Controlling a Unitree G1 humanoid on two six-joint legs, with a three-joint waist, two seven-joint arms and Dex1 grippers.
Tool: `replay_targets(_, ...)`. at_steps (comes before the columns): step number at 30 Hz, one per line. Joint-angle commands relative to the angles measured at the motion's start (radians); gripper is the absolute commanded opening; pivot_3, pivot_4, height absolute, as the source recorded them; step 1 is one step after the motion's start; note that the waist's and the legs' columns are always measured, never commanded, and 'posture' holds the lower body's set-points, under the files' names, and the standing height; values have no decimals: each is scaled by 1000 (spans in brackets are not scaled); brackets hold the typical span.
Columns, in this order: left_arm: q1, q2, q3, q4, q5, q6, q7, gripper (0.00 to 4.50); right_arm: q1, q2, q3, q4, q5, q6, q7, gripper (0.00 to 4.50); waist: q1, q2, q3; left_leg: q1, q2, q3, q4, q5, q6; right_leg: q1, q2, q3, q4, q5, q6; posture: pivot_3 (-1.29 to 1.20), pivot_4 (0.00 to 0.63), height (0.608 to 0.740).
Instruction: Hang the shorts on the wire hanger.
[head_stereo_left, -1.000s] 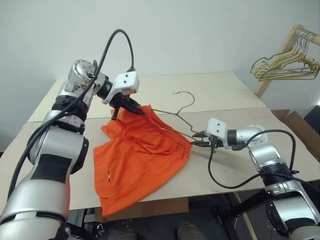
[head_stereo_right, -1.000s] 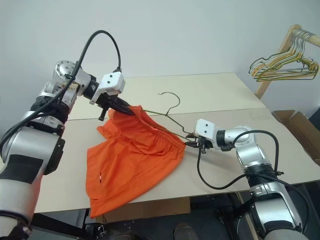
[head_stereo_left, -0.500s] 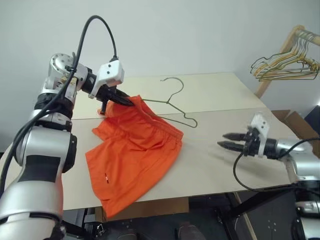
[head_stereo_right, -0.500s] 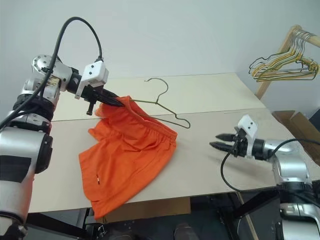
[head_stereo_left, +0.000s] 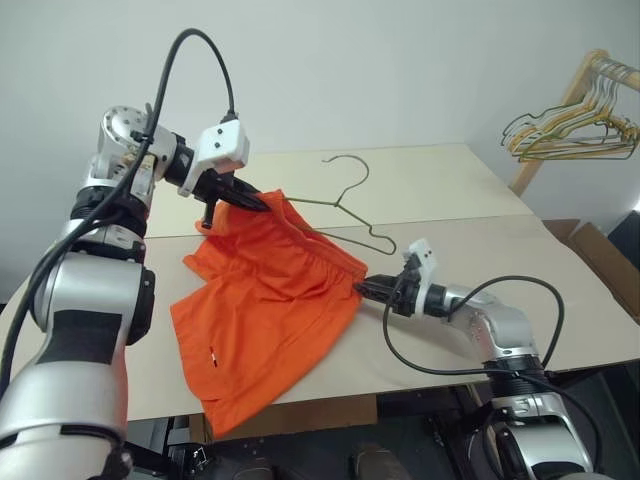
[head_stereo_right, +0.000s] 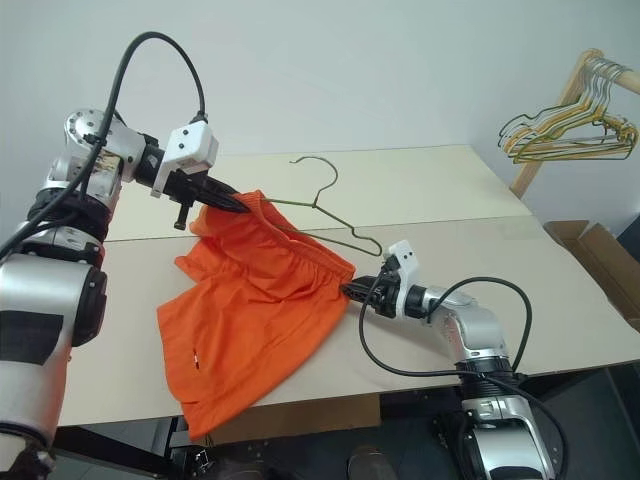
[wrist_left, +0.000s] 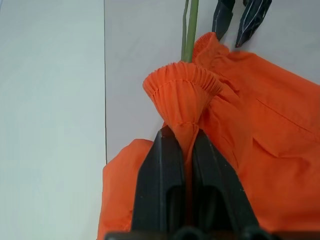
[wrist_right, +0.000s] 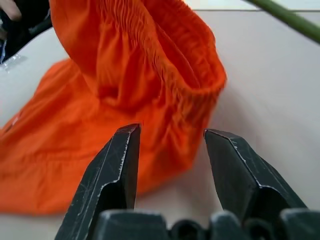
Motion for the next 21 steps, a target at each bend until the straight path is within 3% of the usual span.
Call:
replay_targets(1,-12,6,29,-18,-7,-9,-2,0,-58,23,-3,54,7,-26,12,2503,1,0,0,0,0,0,1,0,0,0,0,0,0,0,0,-98,0,740)
replay_targets(4,-9,5,36,-21,-8,-5,2,0,-81,49,-5,96,8,-33,10,1944,-1,0,0,0,0,0,1,0,0,-1,0,0,1,0,0,-90,0,740)
replay_targets(10,0,13,48,-26,-11,-2,2,0,-84,60,-18,122,6,-34,-4,20,-1,0,0,-1,0,-1,1,0,0,-1,0,-1,8,0,0,-83,0,740)
replay_targets(14,27,56,27,-74,-117,44,-5,0,-74,52,-49,125,16,-39,-22,20,-6,0,0,-1,0,-2,1,0,0,-1,0,-1,8,0,0,-95,0,740)
replay_targets(21,137,233,-147,-287,-396,122,-5,0,-61,-45,-69,122,16,-52,47,20,-21,1,0,-3,0,-6,1,0,0,-2,0,-1,9,-1,1,-104,0,740)
